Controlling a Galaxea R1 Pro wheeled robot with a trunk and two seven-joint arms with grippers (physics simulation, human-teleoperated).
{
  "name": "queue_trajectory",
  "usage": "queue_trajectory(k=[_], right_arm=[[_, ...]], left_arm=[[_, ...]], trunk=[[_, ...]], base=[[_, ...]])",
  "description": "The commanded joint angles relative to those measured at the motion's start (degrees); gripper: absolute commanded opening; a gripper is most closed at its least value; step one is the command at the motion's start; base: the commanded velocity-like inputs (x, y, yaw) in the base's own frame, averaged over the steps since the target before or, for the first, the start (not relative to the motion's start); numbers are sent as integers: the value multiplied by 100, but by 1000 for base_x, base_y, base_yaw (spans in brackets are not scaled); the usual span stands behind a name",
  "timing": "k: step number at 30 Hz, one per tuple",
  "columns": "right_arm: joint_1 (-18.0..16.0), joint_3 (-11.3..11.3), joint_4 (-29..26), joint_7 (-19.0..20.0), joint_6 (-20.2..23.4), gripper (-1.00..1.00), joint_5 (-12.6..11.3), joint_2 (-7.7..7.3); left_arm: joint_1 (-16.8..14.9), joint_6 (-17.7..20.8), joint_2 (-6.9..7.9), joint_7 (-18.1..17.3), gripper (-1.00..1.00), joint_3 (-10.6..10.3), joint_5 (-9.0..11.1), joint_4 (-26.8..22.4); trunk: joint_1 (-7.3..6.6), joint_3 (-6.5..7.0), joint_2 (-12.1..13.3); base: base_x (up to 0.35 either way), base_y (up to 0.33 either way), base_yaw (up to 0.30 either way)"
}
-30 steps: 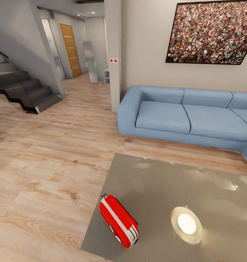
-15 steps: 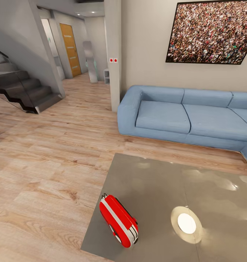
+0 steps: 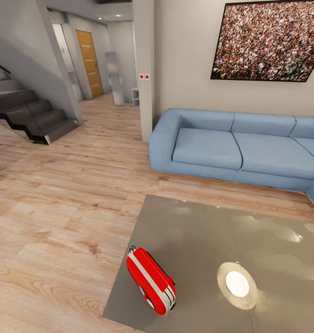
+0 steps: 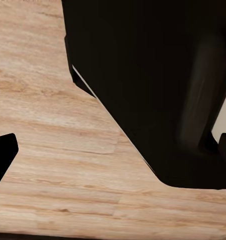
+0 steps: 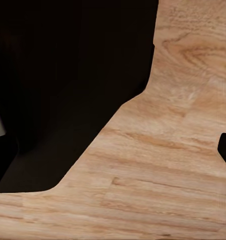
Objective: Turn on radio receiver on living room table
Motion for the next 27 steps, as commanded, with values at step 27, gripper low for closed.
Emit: queue_trajectory(k=[27], right_arm=[[40, 150, -3426, -1262, 1213, 100, 275, -210]], left_arm=[[0, -1175, 97, -99, 100, 27, 42, -340]], trunk=[[0, 0, 0]], base=[[0, 0, 0]])
